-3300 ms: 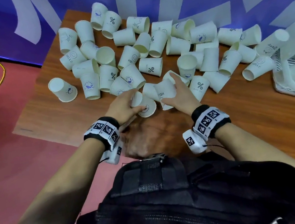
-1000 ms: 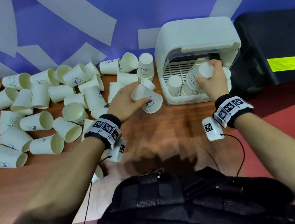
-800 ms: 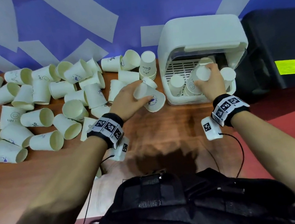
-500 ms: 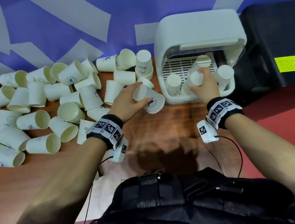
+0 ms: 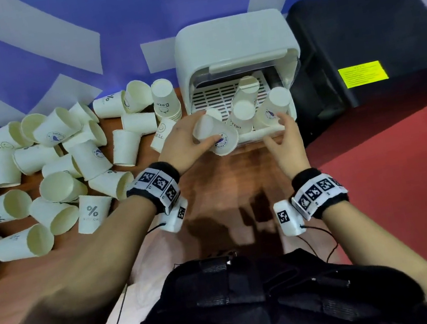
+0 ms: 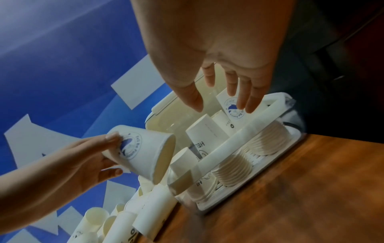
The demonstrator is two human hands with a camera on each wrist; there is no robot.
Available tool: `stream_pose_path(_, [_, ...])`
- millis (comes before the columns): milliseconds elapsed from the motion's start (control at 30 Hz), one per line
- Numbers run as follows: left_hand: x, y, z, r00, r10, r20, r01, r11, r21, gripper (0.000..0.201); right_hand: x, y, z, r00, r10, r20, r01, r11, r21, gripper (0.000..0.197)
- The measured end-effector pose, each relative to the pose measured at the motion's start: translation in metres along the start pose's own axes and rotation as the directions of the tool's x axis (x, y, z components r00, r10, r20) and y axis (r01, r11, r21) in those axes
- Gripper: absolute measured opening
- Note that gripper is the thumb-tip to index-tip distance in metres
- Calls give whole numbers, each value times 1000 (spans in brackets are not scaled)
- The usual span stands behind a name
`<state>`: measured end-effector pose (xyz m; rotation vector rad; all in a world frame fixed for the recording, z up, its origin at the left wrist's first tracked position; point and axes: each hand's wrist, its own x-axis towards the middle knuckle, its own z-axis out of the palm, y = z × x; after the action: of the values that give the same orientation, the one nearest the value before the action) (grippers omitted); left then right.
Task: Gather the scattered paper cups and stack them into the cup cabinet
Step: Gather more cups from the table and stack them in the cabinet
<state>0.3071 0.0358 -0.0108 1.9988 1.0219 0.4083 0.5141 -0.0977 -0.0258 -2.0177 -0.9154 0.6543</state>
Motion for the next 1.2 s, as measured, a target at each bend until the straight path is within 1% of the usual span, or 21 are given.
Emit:
stream_pose_path(133, [9, 24, 12, 988, 117, -100, -114, 993, 28, 63, -17, 17, -10, 999, 13, -47, -11, 999, 43, 56])
stream_pose_path(233, [23, 44, 20, 975, 189, -119, -185, 982, 43, 66, -19, 23, -19, 995, 37, -89, -31, 997, 71, 52])
stream_pose_path(433, [57, 81, 42, 936, 350, -34, -339, 923, 182, 66, -17, 31, -39, 986, 44, -163, -21, 989, 144, 49])
stream_pose_path(500, [70, 89, 52, 915, 402, -11, -386, 885, 261, 60, -14, 35, -44, 983, 52, -175, -24, 988, 154, 49])
stream_pose_path(567, [81, 95, 63, 901, 432, 40, -420, 845, 332, 55, -11, 39, -49, 981, 56, -187, -27, 987, 158, 50])
stream_pose_path(733, [106, 98, 89, 890, 402, 217, -456, 761, 461, 57, -10, 46, -56, 979, 70, -191, -40, 986, 160, 50])
stream_pose_path(833, [119, 100, 99, 913, 309, 266, -407, 746, 527, 59, -11, 49, -56, 978, 77, -193, -44, 985, 167, 49])
stream_pose_path(900, [125, 100, 103, 923, 248, 295, -379, 715, 588, 58, -13, 50, -55, 979, 83, -184, -53, 986, 160, 49])
stream_pose_path(933, [128, 99, 106, 926, 225, 303, -370, 702, 609, 58, -14, 50, -53, 980, 88, -178, -59, 986, 159, 49])
stream_pose_path(1000, [129, 95, 110, 934, 196, 298, -346, 704, 621, 58, -15, 50, -50, 981, 96, -167, -69, 985, 161, 50])
stream_pose_path(1133, [127, 96, 112, 936, 204, 287, -345, 688, 639, 59, -17, 45, -44, 988, 91, -123, -75, 989, 128, 48])
stream_pose_path(1200, [121, 94, 108, 934, 221, 280, -351, 704, 617, 59, -17, 40, -41, 992, 84, -99, -73, 991, 109, 47])
